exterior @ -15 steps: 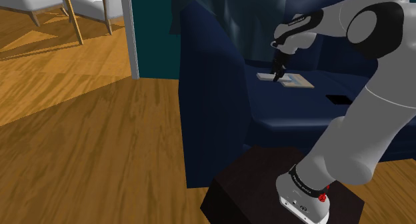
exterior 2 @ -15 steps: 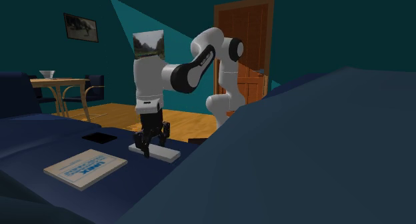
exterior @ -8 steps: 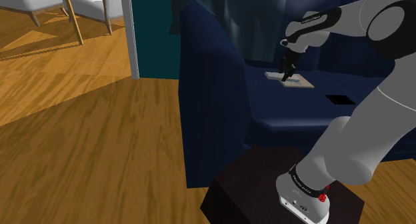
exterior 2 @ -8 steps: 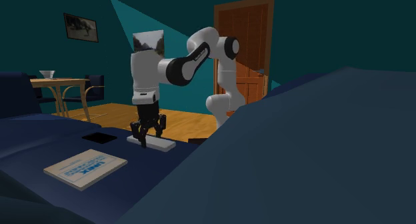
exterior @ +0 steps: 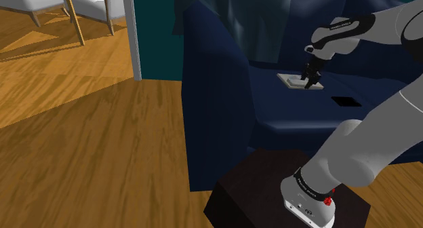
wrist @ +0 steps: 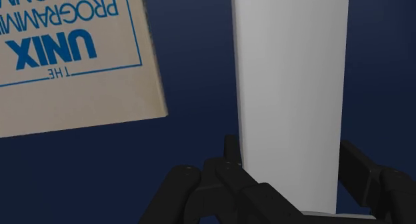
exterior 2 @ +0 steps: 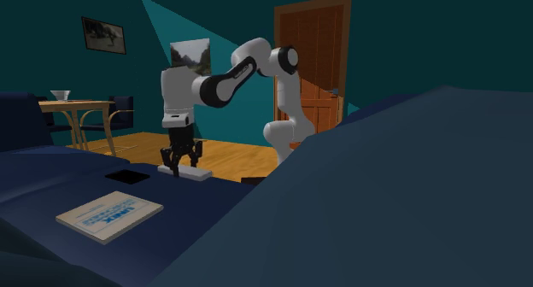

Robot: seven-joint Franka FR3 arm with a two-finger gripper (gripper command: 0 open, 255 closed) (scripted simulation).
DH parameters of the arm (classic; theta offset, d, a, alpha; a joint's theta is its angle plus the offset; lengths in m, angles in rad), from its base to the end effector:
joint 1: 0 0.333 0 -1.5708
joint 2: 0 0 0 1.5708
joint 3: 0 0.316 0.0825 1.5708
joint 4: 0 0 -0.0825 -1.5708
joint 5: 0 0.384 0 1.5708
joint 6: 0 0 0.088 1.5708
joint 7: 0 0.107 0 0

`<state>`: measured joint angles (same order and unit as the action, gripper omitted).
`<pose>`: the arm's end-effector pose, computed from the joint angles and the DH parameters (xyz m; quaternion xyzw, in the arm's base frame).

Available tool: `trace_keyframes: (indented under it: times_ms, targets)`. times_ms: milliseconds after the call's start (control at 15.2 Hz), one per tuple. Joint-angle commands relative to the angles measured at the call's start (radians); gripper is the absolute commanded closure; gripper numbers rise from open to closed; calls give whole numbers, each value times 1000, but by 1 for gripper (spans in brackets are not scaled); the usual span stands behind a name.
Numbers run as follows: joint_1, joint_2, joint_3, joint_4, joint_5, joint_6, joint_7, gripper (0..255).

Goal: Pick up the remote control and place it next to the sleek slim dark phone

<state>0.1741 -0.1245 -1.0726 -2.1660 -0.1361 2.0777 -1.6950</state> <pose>0.3131 -0.4167 0.4180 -0.9070 -0.4209 0.0076 0.0107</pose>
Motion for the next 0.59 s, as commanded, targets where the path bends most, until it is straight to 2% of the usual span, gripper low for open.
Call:
trace_keyframes:
  times_ms: [0,528]
  targets:
    - [-26,-25,-21,-11,-30,0,-33,255]
    - [-103,-63,-137,-1,-82,-9,-199,255]
